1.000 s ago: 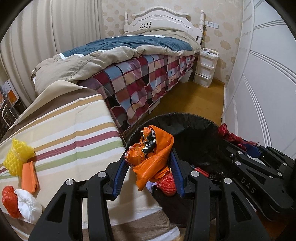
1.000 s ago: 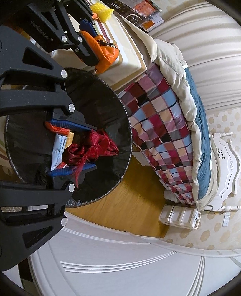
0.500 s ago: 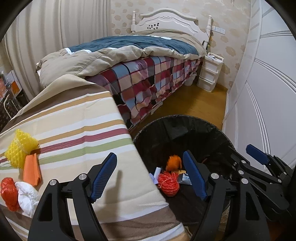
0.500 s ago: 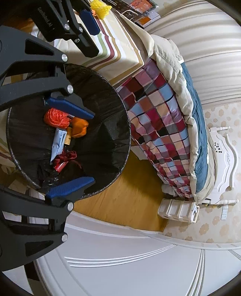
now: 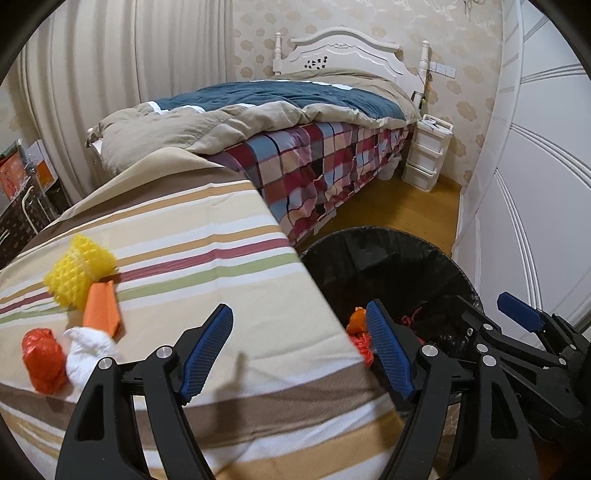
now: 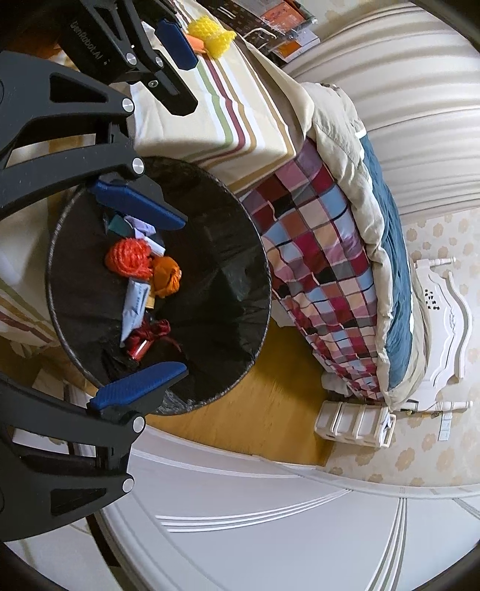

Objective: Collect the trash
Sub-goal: 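Move both tools back over the table toward the white plastic bag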

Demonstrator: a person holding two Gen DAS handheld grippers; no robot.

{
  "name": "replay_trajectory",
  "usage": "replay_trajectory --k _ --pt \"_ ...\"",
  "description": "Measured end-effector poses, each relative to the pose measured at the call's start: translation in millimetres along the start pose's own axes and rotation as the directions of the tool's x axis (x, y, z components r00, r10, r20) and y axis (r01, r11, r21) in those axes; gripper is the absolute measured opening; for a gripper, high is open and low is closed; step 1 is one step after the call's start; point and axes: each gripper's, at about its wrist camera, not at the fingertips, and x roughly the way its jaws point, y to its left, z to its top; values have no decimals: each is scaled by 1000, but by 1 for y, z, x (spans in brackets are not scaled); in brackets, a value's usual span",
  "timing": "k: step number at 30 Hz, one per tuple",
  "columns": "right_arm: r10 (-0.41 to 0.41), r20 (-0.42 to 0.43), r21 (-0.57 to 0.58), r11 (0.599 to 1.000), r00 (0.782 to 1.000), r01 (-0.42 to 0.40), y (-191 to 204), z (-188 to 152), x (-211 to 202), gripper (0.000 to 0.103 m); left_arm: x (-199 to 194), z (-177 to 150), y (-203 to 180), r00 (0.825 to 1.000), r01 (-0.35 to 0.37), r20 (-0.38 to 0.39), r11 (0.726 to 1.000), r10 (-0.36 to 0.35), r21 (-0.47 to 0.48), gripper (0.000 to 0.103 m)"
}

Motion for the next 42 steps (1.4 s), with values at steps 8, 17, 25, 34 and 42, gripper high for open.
replay_trajectory --k 8,17,25,34,42 --pt "25 -5 -41 999 1000 -25 26 -10 -14 73 -22 -20 32 999 -42 -2 998 42 -46 75" --pt "91 -19 -85 992 996 -92 61 -22 -28 77 -50 -41 79 994 -109 4 987 110 -116 75" --pt "154 -64 -188 969 986 -164 119 -38 -32 78 -66 -63 129 980 -198 -17 965 198 -169 75" --pt "210 -132 -293 925 969 -240 183 -52 -30 78 -83 -87 184 965 -262 -57 931 256 -253 75" --pt "231 -163 -360 891 959 -276 228 -57 -25 78 -93 -98 224 955 -296 -76 898 287 -325 76"
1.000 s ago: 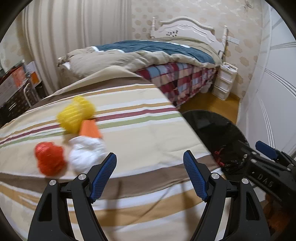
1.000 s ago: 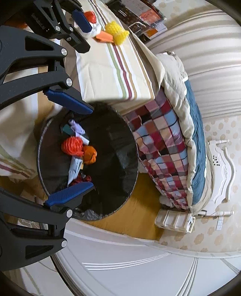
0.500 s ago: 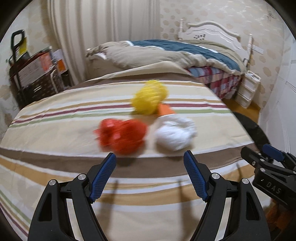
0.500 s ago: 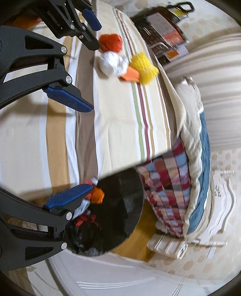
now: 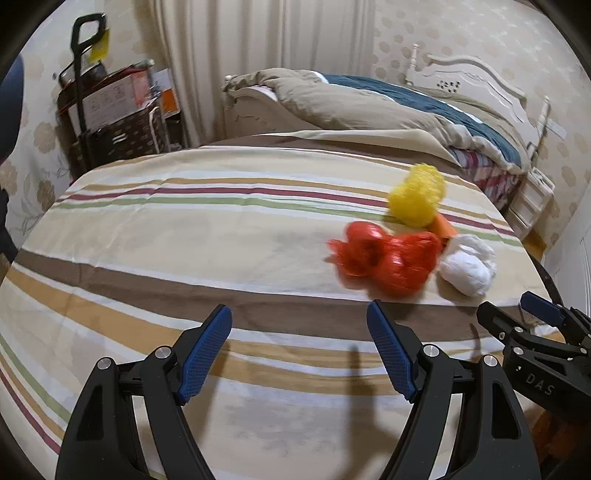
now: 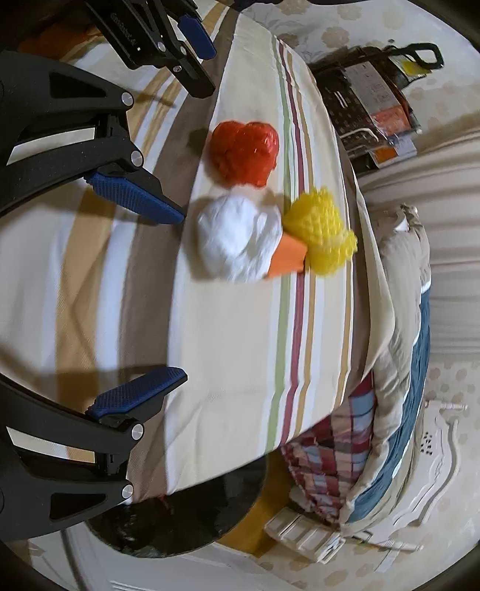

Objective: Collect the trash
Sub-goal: 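Move both tools back over the table toward the white plastic bag, then grasp the white plastic bag with the right tool while the left tool grasps the red plastic bag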

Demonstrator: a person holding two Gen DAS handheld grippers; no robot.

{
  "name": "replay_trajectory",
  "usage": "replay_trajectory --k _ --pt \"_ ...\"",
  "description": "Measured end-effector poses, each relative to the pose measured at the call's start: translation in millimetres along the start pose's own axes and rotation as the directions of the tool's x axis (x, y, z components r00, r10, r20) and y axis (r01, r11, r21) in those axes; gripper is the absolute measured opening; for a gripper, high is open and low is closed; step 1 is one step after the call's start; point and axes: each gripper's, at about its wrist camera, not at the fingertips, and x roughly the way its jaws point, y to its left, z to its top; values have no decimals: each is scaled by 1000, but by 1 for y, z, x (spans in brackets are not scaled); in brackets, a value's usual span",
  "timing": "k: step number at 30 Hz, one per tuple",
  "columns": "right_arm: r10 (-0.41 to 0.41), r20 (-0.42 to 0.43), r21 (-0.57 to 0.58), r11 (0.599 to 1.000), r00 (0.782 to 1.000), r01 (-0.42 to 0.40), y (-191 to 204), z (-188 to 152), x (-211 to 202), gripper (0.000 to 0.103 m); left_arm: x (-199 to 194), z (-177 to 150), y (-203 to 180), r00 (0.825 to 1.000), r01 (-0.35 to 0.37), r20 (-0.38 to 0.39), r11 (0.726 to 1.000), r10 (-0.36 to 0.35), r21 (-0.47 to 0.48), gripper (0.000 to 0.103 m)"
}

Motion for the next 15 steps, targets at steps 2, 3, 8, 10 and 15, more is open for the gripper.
replay_trajectory --k 2,3,8,10,15 --pt "4 -1 -11 1000 1000 -4 7 5 4 78 2 2 4 1000 -2 -2 1000 2 -14 76" --pt "4 -3 -17 1000 1000 -4 11 7 7 78 2 2 7 1000 -3 -2 1000 3 -18 76" --pt "-1 -1 -29 1000 1000 1 22 19 17 78 3 3 13 1000 2 -5 999 -2 -34 76" --pt "-1 1 -30 1000 1000 1 25 23 20 78 3 3 13 1000 0 -3 1000 0 -26 76" --pt "15 -2 -32 999 1000 -15 28 26 24 58 3 3 9 1000 -4 0 1000 4 -5 77"
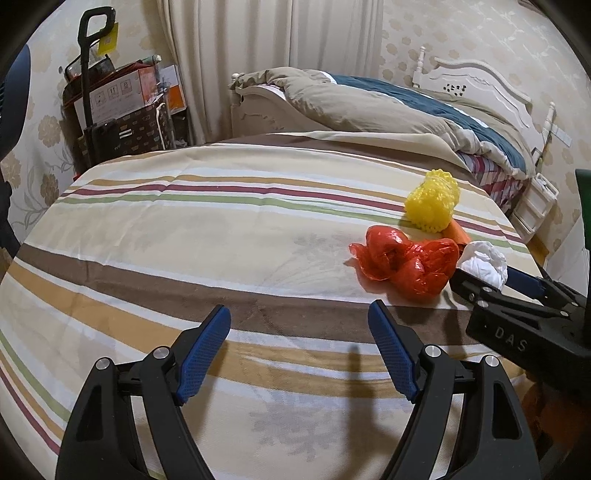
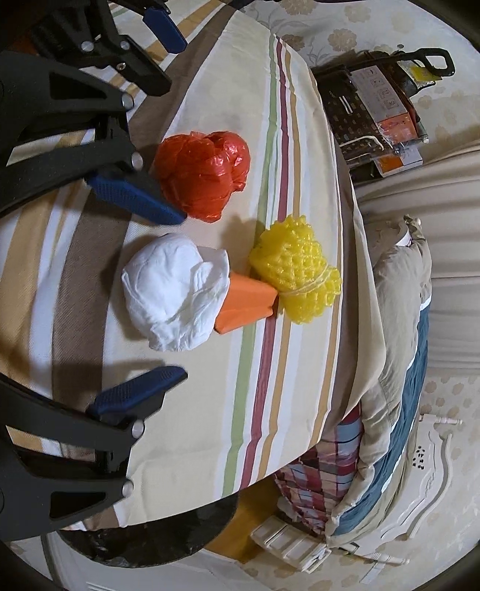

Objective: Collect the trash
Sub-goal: 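Grasp the white plastic bag with the right tool while the left tool grasps the red plastic bag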

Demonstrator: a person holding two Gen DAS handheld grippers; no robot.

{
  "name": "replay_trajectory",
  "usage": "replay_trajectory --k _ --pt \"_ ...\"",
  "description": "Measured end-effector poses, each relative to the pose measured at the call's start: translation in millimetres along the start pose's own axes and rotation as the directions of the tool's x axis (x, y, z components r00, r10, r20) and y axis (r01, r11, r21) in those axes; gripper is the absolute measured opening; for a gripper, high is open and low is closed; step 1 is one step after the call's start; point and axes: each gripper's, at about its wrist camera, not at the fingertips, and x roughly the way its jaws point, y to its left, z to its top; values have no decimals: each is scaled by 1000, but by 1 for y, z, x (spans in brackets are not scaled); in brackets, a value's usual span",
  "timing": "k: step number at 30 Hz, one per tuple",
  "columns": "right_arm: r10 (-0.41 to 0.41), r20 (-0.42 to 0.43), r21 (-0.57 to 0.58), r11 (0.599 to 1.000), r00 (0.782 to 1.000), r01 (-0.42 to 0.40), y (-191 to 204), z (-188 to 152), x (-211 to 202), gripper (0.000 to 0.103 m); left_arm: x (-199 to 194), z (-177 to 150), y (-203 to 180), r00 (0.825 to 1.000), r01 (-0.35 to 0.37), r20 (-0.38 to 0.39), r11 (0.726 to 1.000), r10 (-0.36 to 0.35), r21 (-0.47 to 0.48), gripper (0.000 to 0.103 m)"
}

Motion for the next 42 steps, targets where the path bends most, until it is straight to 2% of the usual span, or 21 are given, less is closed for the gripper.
replay_trajectory --k 1,5,18,22,32,37,41,42 --pt "7 -5 0 1000 1000 -7 0 0 0 54 0 0 -1 1000 0 0 1000 0 2 77" --pt "13 -5 6 1000 1000 -13 -7 -4 -3 50 1 1 -4 1000 8 -4 1000 -8 6 77" --pt "-73 -1 95 993 997 73 -67 -18 -16 50 2 1 -46 997 75 -8 994 -75 77 78" --pt "-75 0 117 990 997 74 -79 -20 -18 50 4 2 -60 996 84 -10 991 -84 102 78" --pt "-51 -3 120 991 999 51 -84 -18 -15 51 21 17 -84 997 79 -17 990 -77 120 78" --pt "-49 -4 112 992 999 50 -84 -17 -15 51 29 24 -77 998 56 -29 994 -54 95 78" --pt "-47 -4 108 993 999 48 -84 -15 -13 51 31 26 -70 997 72 -38 994 -69 85 78" --pt "-47 -5 108 993 999 47 -84 -15 -12 51 32 26 -70 996 80 -41 993 -77 85 74"
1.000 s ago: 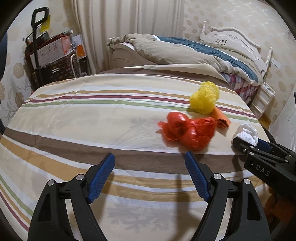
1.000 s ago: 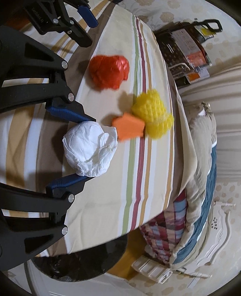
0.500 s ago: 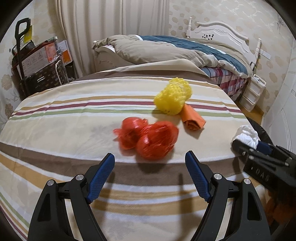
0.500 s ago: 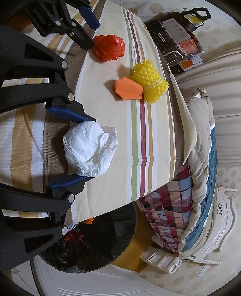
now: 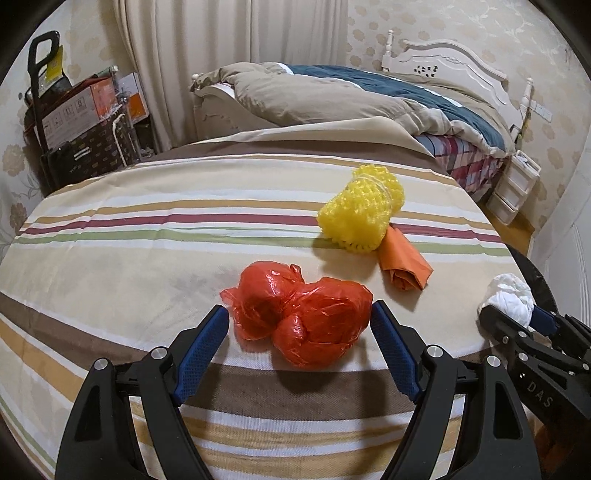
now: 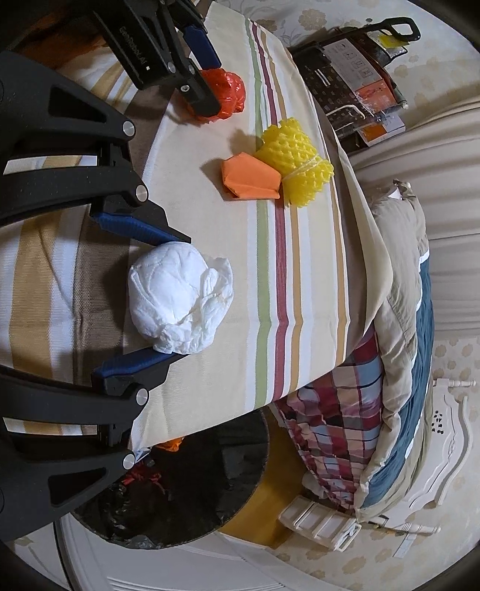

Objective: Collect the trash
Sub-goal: 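Grasp the white plastic bag with the right tool while the left tool grasps the red plastic bag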

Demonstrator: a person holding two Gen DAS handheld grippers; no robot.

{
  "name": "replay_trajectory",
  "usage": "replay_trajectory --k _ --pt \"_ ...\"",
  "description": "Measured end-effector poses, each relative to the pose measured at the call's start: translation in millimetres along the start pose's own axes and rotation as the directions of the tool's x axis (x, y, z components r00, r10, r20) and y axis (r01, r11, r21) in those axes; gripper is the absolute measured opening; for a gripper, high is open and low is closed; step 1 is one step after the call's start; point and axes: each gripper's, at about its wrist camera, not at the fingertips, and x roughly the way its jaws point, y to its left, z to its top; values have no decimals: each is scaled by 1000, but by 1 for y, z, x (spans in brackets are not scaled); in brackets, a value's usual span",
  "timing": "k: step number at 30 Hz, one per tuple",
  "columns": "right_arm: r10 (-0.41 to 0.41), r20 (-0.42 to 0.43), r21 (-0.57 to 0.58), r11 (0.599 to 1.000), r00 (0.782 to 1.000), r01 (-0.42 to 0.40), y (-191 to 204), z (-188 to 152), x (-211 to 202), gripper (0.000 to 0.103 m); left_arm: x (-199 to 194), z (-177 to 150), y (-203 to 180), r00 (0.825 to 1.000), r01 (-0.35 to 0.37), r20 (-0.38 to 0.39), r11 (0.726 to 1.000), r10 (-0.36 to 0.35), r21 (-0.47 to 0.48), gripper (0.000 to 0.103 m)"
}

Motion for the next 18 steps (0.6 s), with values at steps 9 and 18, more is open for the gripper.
replay_trajectory --k 9,18 --pt "-2 0 -2 1000 1000 2 0 0 0 51 -3 -4 -3 999 41 2 999 -42 33 62" --pt "0 17 -4 1000 1000 0 1 -3 -6 51 -13 -11 -2 998 57 21 998 -57 32 60"
